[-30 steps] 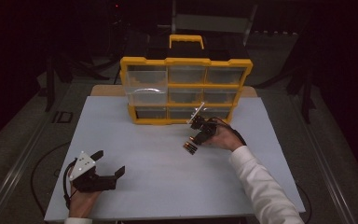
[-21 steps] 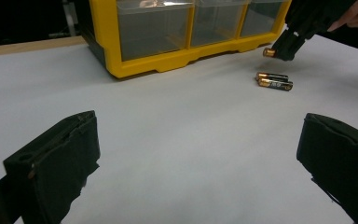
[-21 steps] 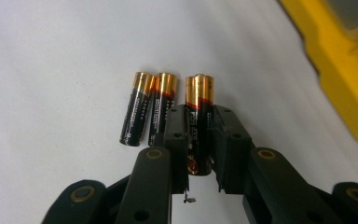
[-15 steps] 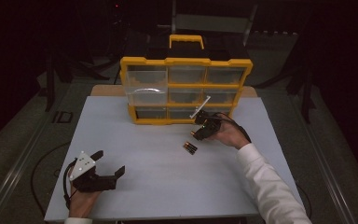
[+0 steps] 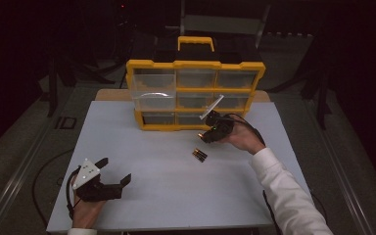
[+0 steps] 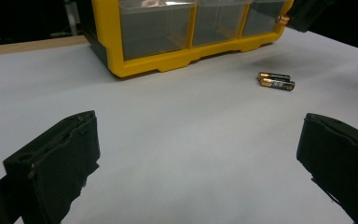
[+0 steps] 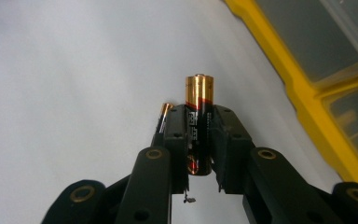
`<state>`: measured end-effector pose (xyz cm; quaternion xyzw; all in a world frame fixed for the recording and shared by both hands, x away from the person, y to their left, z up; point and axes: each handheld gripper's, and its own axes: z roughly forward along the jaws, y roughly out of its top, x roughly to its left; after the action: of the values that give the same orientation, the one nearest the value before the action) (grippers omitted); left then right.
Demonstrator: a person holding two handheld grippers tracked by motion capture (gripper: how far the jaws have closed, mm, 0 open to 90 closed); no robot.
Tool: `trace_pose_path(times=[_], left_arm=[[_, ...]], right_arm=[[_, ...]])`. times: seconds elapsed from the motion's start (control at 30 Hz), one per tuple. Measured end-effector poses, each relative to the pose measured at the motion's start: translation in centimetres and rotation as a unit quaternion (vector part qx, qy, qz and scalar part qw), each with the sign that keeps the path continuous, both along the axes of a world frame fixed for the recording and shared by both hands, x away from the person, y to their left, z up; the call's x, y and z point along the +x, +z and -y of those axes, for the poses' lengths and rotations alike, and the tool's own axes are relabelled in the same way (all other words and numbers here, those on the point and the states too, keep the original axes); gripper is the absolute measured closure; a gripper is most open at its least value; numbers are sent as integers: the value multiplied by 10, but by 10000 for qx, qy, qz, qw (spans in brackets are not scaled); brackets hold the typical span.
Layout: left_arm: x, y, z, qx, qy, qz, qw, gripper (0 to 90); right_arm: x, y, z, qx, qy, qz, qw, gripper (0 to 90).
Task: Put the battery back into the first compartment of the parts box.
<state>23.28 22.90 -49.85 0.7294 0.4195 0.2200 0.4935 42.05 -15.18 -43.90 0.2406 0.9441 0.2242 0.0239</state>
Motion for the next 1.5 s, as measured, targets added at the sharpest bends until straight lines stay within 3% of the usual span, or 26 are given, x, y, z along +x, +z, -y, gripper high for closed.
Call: trace_pose_path(times=[0.37, 0.73, 0.93, 1.27, 1.5], left_arm=[[0, 0, 0, -3, -1, 1, 10000, 0], [0, 0, 0, 7, -8, 3, 10000, 0], [0, 0, 0, 14, -9, -2, 10000, 0], [0, 1, 0, 2, -13, 7, 10000, 0], [0, 1, 0, -10, -12, 8, 10000, 0]], right_arm=[[-2, 23, 5, 551, 36, 133, 9984, 766], [-2, 51, 11, 1120, 91, 259, 9933, 767], [-2, 65, 10, 1237, 127, 395, 9915, 767], [-1, 84, 7, 1565, 116, 561, 9860, 767], [3, 104, 7, 1839, 61, 706, 9804, 767]])
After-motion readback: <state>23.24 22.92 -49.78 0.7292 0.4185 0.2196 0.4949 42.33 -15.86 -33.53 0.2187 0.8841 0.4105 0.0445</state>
